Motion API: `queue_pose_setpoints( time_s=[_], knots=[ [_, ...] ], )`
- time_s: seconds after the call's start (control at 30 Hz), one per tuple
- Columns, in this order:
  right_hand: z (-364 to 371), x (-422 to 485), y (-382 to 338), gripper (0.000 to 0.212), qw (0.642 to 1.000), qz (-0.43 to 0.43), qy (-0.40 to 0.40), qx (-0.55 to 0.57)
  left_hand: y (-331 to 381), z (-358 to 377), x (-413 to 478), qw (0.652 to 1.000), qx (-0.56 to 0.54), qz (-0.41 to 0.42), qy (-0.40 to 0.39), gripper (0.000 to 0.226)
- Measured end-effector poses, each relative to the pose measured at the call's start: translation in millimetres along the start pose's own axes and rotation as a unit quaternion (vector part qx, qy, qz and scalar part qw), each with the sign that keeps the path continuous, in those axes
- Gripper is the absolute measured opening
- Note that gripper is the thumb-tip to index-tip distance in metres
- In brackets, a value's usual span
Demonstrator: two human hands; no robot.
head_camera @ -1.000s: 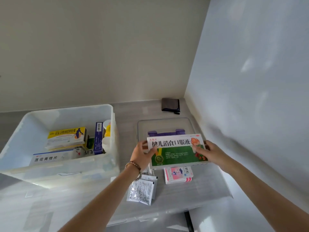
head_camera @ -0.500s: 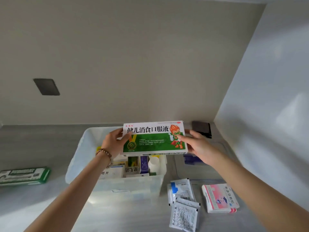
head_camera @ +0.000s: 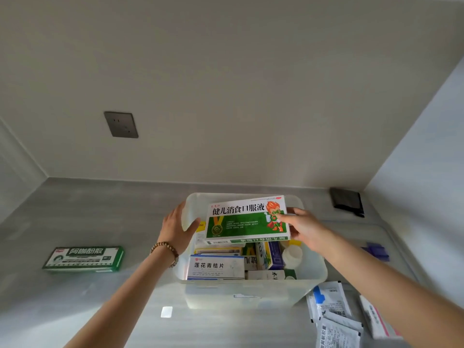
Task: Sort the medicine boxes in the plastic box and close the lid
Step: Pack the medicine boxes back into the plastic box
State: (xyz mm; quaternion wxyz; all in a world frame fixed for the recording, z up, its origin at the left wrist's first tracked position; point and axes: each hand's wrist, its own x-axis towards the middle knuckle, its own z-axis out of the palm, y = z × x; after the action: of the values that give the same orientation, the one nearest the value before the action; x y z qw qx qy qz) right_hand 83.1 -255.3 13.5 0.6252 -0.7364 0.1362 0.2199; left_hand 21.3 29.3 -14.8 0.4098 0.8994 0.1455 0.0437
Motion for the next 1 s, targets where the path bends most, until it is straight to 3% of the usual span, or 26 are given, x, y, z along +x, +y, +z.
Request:
queue_pose_setpoints(
  time_s=[0.2, 0.33, 0.47, 0.63, 0.73, 0.83, 1.0],
  knots=[
    [38.3, 13.5, 12.6, 0.030, 0.999, 0.037, -0.014, -0.032, -3.5, 5.7, -0.6, 0.997, -0.073, -0.028, -0.002, 0.061],
    [54.7, 20.8, 26.1, 0.034, 0.997, 0.030, 0.032, -0.065, -3.6, 6.9, -0.4, 0.997, -0.076, -0.024, -0.001, 0.062],
    [59.3, 22.6, 31.4, 0.035, 0.978, -0.017, 0.060, -0.199, -4.3, 8.1, 0.5, 0.996, -0.081, -0.027, -0.006, 0.062],
    [49.1, 23.8, 27.6, 0.032, 0.949, -0.053, 0.041, -0.309, -4.0, 8.7, 1.0, 0.996, -0.083, -0.027, -0.006, 0.061],
    [43.5, 24.2, 25.6, 0.035, 0.930, -0.092, 0.035, -0.355, -3.8, 9.1, 1.1, 0.997, -0.079, -0.027, -0.009, 0.062],
    [46.3, 27.2, 27.7, 0.052, 0.917, -0.100, 0.016, -0.386, -3.3, 8.9, 1.5, 0.997, -0.067, -0.025, -0.009, 0.064],
    [53.1, 25.6, 27.8, 0.058, 0.908, -0.111, -0.015, -0.403, -2.9, 6.8, 0.7, 0.999, 0.021, -0.006, -0.024, 0.074]
  ],
)
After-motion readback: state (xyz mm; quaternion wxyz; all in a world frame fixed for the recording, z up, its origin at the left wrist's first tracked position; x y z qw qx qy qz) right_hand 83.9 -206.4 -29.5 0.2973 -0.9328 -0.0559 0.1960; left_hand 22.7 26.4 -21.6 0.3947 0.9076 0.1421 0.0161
